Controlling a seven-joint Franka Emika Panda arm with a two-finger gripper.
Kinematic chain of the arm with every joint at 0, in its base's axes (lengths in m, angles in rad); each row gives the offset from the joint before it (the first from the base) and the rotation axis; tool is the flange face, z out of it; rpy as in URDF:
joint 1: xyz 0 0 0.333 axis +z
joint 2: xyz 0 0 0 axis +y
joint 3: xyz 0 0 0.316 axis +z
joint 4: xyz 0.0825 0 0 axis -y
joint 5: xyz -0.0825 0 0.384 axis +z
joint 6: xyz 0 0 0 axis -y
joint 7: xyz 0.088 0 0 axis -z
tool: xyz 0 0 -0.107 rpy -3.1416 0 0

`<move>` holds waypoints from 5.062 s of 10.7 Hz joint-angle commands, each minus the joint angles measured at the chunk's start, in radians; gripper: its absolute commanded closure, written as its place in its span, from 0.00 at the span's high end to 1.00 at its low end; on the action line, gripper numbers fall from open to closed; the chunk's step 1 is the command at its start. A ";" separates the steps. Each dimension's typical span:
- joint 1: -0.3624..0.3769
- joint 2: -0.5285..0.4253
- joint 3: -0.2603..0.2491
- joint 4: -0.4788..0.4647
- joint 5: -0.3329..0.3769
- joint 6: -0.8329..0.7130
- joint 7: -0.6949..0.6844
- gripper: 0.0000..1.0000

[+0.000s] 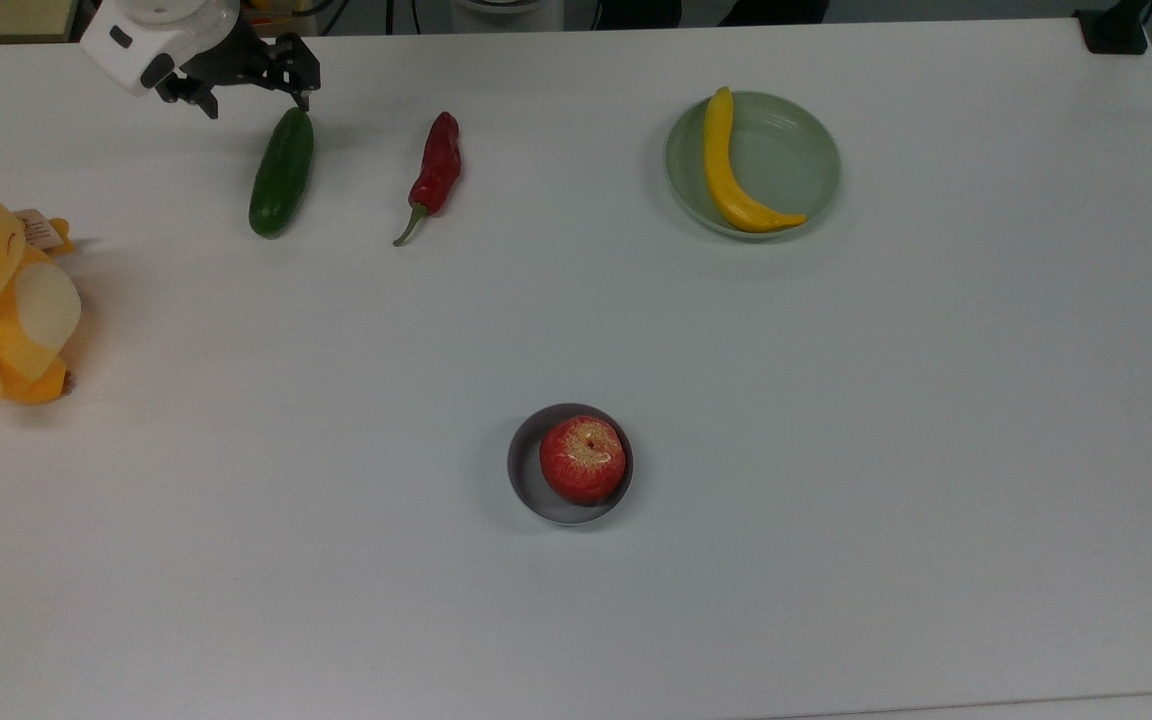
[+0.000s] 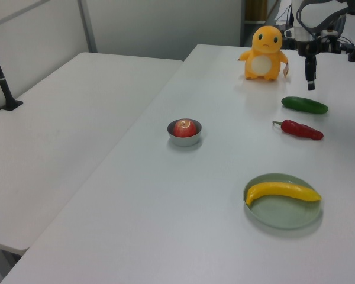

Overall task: Put the cucumber on the left side of the bowl
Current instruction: 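Lower the open gripper over the green cucumber and close on it, then lift the cucumber and carry it toward the metal bowl with the apple, then lower the cucumber onto the table beside the bowl and open the gripper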

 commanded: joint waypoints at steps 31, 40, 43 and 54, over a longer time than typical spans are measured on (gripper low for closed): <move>0.146 0.231 0.307 0.378 0.347 0.459 0.149 0.14; 0.244 0.431 0.420 0.416 0.314 0.905 0.288 0.16; 0.235 0.461 0.420 0.415 0.268 0.913 0.276 0.18; 0.212 0.494 0.416 0.415 0.194 0.915 0.278 0.48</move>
